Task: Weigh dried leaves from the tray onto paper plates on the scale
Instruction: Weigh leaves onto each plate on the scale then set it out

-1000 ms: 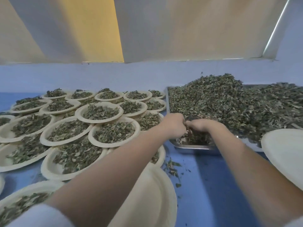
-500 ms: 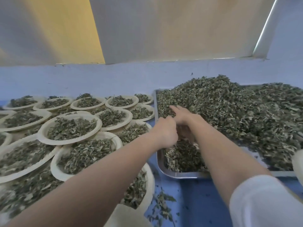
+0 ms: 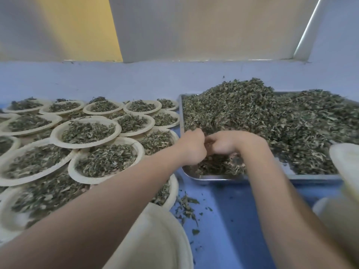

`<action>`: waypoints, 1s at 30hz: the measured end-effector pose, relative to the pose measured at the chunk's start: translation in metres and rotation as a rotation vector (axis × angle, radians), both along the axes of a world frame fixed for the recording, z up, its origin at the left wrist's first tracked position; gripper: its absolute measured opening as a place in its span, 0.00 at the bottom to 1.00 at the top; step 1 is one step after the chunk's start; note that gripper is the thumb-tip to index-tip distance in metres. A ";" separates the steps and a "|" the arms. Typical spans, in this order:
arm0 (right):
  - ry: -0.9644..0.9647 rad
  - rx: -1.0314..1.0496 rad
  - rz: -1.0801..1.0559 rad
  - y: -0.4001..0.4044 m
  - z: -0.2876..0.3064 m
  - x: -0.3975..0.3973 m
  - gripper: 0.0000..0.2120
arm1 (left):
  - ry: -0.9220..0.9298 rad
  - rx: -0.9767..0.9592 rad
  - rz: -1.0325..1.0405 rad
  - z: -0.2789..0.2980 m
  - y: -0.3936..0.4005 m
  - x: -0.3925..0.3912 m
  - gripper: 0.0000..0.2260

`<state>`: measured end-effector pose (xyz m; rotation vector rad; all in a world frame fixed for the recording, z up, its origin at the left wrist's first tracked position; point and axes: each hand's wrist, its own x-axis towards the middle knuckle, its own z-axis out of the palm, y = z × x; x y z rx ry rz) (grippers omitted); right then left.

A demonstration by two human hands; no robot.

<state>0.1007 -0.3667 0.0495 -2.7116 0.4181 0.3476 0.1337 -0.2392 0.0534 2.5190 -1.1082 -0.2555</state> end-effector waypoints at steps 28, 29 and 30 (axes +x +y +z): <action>-0.573 -0.228 -0.253 0.014 -0.028 -0.002 0.16 | 0.113 -0.261 0.133 0.016 0.061 -0.044 0.21; -0.627 -0.224 -0.293 0.013 -0.026 -0.001 0.16 | 0.127 -0.266 0.145 0.016 0.061 -0.044 0.20; -0.682 -0.207 -0.328 0.013 -0.024 -0.001 0.16 | 0.159 -0.281 0.157 0.016 0.061 -0.044 0.19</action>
